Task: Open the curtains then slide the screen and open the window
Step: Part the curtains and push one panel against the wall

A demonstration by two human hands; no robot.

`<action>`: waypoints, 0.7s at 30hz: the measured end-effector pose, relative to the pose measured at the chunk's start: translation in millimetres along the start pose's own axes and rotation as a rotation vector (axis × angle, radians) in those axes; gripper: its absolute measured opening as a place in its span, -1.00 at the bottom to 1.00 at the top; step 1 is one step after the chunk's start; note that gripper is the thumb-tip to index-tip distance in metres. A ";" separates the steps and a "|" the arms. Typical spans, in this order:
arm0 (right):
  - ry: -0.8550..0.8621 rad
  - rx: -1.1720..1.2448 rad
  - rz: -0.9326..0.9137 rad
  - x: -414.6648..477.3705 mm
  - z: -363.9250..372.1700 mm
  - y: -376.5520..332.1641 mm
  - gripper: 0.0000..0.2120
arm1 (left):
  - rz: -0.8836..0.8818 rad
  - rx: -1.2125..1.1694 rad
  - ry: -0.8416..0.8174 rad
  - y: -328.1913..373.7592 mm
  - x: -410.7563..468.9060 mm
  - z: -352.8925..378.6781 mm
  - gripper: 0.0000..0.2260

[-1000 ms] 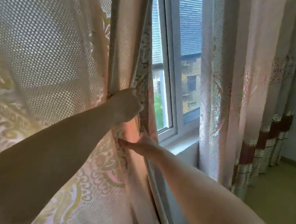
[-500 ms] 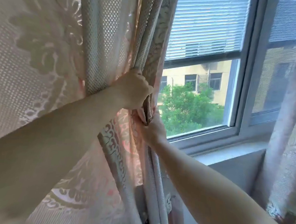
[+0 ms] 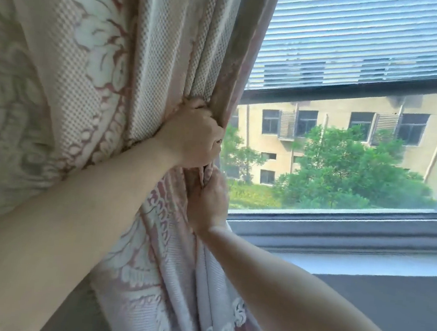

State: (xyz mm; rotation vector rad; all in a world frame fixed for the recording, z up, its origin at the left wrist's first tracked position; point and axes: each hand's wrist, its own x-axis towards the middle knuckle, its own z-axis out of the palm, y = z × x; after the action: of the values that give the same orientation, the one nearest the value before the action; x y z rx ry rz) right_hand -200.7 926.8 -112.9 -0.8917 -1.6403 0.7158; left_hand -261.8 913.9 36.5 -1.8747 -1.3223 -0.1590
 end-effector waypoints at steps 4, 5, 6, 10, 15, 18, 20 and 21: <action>-0.125 -0.026 -0.087 -27.3 46.9 -24.1 -0.60 | 0.011 0.004 0.019 -39.8 -54.7 -3.3 -0.79; -0.152 -0.021 -0.108 -32.9 57.3 -29.4 -0.60 | -0.005 0.008 -0.023 -47.1 -67.6 -7.8 -0.80; -0.183 -0.020 -0.130 -39.4 69.9 -37.5 -0.58 | -0.022 0.006 -0.043 -56.9 -81.5 -8.4 -0.78; -0.244 -0.005 -0.184 -64.4 111.8 -65.9 -0.47 | -0.109 0.003 -0.093 -96.2 -136.8 -11.3 -0.78; -0.298 0.034 -0.227 -91.3 165.6 -101.5 -0.48 | -0.113 -0.024 -0.044 -139.0 -193.4 -25.7 -0.83; -0.333 0.044 -0.245 -100.5 200.7 -120.9 -0.63 | -0.128 0.011 -0.062 -167.5 -222.1 -35.4 -0.85; -0.345 0.043 -0.240 -106.0 223.6 -131.9 -0.66 | -0.147 0.038 -0.087 -183.9 -238.8 -40.8 -0.83; -0.354 0.043 -0.239 -109.9 237.2 -138.3 -0.66 | -0.164 0.055 -0.108 -193.1 -249.2 -43.5 -0.81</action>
State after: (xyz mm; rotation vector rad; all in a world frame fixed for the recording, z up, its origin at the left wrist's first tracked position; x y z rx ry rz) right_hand -443.1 757.4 -112.1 -0.5449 -1.9956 0.7681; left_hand -518.0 725.0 39.5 -1.7491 -1.5399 -0.1063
